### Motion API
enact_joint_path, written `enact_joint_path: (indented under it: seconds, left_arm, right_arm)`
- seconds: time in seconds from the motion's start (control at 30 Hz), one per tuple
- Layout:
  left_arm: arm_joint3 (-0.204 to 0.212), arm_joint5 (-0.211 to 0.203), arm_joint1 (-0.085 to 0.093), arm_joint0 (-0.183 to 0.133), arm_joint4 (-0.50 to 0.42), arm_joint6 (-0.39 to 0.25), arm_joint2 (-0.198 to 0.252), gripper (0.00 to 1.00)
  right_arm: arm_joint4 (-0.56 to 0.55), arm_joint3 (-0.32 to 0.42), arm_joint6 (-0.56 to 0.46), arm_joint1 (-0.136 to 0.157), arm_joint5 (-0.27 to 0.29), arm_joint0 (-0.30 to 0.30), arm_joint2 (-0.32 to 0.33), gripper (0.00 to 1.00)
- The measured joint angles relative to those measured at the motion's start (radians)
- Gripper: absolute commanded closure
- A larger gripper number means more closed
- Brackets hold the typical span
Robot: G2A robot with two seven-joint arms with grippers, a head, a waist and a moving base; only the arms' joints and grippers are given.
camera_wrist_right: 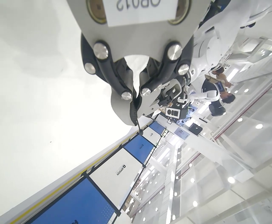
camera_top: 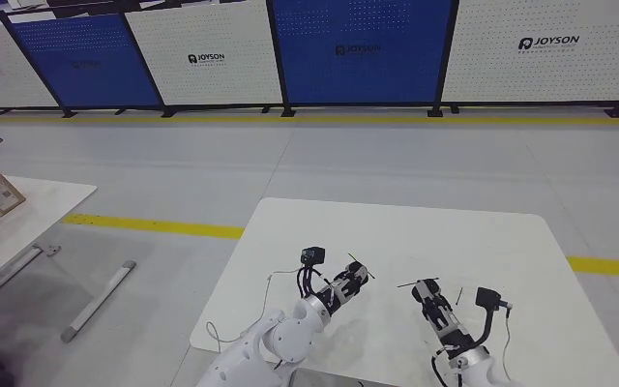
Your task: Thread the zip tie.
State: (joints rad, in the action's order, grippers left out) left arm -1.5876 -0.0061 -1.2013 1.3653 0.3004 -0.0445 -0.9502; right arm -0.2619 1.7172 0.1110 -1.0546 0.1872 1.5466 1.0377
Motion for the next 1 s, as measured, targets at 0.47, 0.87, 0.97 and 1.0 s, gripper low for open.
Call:
enact_joint_path:
  seconds: [0.47, 0.87, 0.97, 1.0]
  left_arm:
    - [0.0, 0.0, 0.0, 0.0, 0.0, 0.0, 0.0, 1.0]
    - [0.0, 0.0, 0.0, 0.0, 0.0, 0.0, 0.0, 1.0]
    - [0.0, 0.0, 0.0, 0.0, 0.0, 0.0, 0.0, 1.0]
    - [0.0, 0.0, 0.0, 0.0, 0.0, 0.0, 0.0, 1.0]
  right_arm:
    - [0.175, -0.104, -0.023, -0.047, 0.034, -0.069, -0.075, 1.0]
    - [0.152, -0.109, 0.006, -0.053, 0.017, -0.07, -0.075, 1.0]
    - [0.127, -0.134, 0.061, -0.07, 0.011, -0.081, -0.107, 1.0]
    - [0.119, -0.147, 0.08, -0.076, 0.01, -0.089, -0.121, 1.0]
